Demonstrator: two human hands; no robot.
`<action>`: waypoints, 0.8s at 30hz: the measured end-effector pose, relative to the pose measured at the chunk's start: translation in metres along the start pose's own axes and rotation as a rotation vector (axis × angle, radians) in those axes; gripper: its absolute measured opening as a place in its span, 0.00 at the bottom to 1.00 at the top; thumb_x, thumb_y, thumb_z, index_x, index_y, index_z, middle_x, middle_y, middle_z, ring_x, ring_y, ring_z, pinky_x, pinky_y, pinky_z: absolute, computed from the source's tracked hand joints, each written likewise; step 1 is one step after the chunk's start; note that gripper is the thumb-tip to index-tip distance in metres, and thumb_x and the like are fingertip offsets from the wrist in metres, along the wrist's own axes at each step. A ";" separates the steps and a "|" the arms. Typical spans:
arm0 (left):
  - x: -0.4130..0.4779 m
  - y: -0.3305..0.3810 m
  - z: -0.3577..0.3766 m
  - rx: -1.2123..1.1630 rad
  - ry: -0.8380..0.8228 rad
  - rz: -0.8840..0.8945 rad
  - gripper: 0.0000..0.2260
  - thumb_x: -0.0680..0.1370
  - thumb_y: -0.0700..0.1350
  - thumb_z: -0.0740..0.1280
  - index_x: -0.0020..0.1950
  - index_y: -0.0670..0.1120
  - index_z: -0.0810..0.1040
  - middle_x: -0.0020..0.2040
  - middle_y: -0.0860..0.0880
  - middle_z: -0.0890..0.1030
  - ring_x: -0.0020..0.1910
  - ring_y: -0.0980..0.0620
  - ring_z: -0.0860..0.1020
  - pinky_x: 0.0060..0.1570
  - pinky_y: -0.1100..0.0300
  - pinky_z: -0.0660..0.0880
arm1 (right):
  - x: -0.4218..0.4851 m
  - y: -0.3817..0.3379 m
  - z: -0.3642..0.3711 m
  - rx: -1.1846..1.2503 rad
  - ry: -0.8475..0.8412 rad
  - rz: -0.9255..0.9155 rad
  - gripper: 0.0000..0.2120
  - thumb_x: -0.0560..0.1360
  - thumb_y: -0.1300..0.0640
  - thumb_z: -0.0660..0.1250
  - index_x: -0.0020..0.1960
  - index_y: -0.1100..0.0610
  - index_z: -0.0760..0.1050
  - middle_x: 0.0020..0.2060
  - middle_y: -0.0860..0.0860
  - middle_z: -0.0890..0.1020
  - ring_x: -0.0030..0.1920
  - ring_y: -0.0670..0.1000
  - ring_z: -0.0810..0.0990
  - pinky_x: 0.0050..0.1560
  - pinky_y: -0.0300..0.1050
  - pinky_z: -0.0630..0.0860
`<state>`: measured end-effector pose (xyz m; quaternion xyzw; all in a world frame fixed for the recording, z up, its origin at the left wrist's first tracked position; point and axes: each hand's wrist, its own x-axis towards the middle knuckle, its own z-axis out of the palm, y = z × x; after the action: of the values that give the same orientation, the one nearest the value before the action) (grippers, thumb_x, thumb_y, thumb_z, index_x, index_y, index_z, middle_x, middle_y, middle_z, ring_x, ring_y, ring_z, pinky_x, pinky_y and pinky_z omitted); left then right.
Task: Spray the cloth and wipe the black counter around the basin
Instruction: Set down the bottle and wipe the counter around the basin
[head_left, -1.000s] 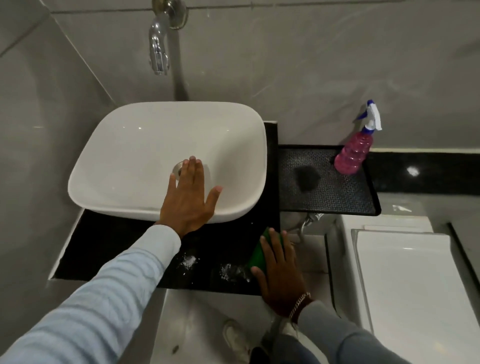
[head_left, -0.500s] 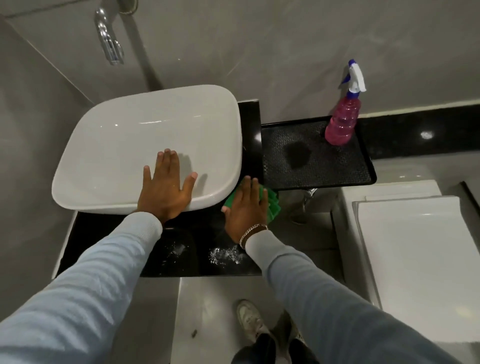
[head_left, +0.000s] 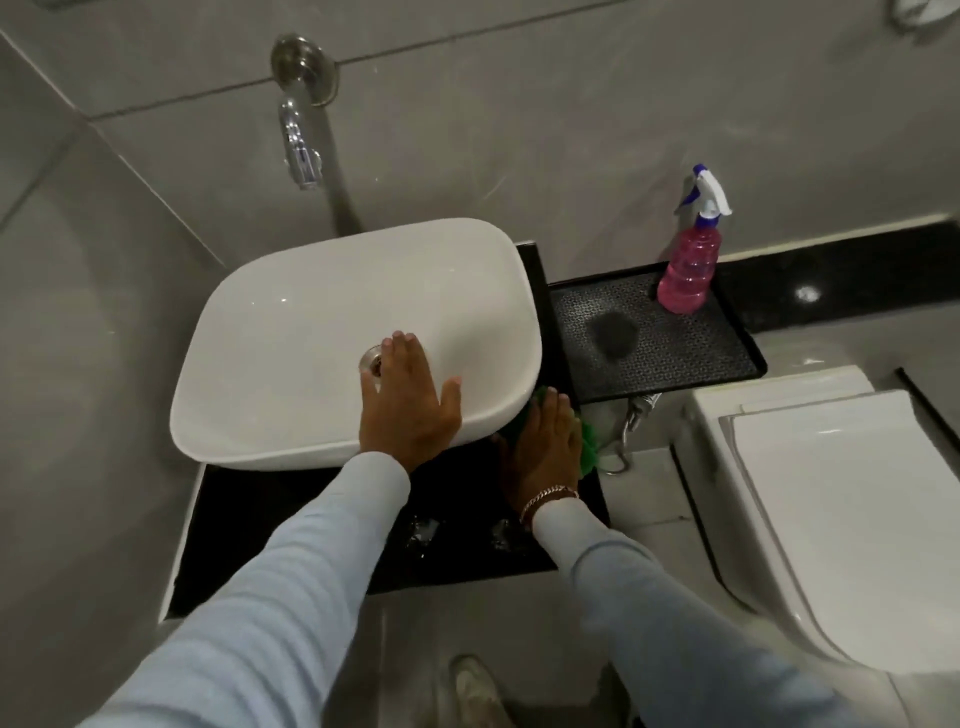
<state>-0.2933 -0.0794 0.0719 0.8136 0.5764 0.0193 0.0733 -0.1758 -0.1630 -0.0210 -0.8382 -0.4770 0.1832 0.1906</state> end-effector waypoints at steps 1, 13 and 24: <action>0.001 -0.005 0.000 -0.012 -0.003 0.017 0.35 0.79 0.58 0.52 0.78 0.38 0.47 0.80 0.39 0.51 0.80 0.43 0.49 0.76 0.39 0.48 | -0.009 -0.005 0.004 -0.006 -0.009 -0.037 0.36 0.77 0.42 0.60 0.76 0.62 0.54 0.78 0.60 0.55 0.78 0.60 0.49 0.78 0.57 0.48; -0.008 -0.087 -0.008 -0.051 -0.010 0.167 0.40 0.76 0.66 0.46 0.78 0.40 0.43 0.81 0.42 0.45 0.80 0.46 0.43 0.76 0.38 0.44 | -0.091 0.039 -0.016 -0.184 0.055 -0.021 0.32 0.78 0.42 0.57 0.74 0.61 0.60 0.76 0.60 0.61 0.77 0.60 0.57 0.75 0.60 0.57; -0.005 -0.104 -0.015 -0.101 -0.094 0.196 0.41 0.77 0.67 0.47 0.79 0.40 0.42 0.81 0.43 0.43 0.80 0.48 0.41 0.77 0.40 0.44 | -0.118 -0.060 0.056 -0.235 0.065 -0.039 0.33 0.77 0.39 0.53 0.75 0.57 0.59 0.77 0.58 0.59 0.77 0.60 0.55 0.75 0.62 0.56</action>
<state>-0.3938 -0.0491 0.0724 0.8614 0.4884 0.0172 0.1387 -0.3035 -0.2294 -0.0243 -0.8508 -0.5049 0.0950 0.1099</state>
